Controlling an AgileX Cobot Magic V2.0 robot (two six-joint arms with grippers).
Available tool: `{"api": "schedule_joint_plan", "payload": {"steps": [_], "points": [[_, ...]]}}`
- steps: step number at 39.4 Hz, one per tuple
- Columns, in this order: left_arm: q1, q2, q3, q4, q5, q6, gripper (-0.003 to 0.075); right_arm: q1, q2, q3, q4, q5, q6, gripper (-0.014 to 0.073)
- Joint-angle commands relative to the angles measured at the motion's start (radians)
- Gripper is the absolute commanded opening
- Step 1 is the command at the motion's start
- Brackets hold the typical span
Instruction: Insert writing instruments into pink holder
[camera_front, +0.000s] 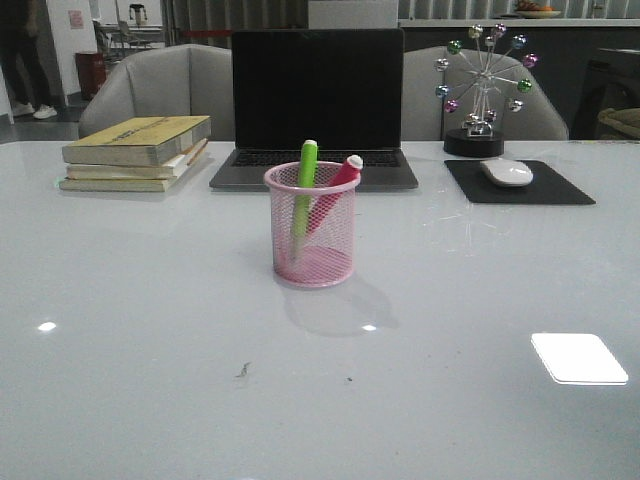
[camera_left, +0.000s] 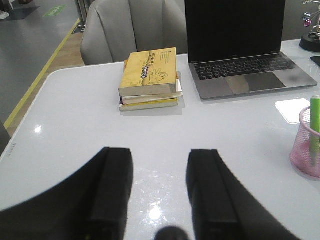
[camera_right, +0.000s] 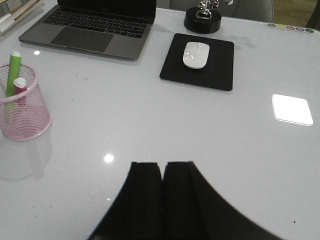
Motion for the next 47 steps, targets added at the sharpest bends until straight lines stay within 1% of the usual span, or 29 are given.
{"api": "schedule_joint_plan", "payload": {"steps": [1, 20, 25, 29, 35, 37, 40, 47], "points": [[0.001, -0.001, -0.029, -0.014, -0.084, -0.003, 0.0330, -0.003, -0.004, -0.027, 0.022, -0.081, -0.005, 0.0026], [0.001, -0.001, -0.029, -0.014, -0.084, -0.003, 0.0330, -0.003, -0.007, -0.027, 0.021, -0.076, -0.005, 0.0026], [0.001, -0.001, -0.029, -0.014, -0.084, -0.003, 0.0330, -0.003, -0.025, -0.027, -0.022, -0.067, 0.012, 0.0026], [0.001, -0.001, -0.029, -0.014, -0.084, -0.003, 0.0330, -0.003, -0.044, -0.027, -0.096, -0.068, 0.100, 0.0026], [0.001, -0.001, -0.029, -0.014, -0.084, -0.003, 0.0330, -0.003, -0.077, -0.027, -0.277, -0.078, 0.335, 0.0026], [0.001, -0.001, -0.029, -0.014, -0.084, -0.003, 0.0330, -0.003, -0.089, -0.027, -0.332, -0.088, 0.395, 0.0026], [0.001, -0.001, -0.029, -0.014, -0.084, -0.003, 0.0330, -0.003, -0.112, -0.027, -0.390, -0.100, 0.444, 0.0026], [0.001, -0.001, -0.029, -0.014, -0.084, -0.003, 0.0330, -0.003, -0.179, -0.001, -0.422, -0.141, 0.444, 0.0026]]}}
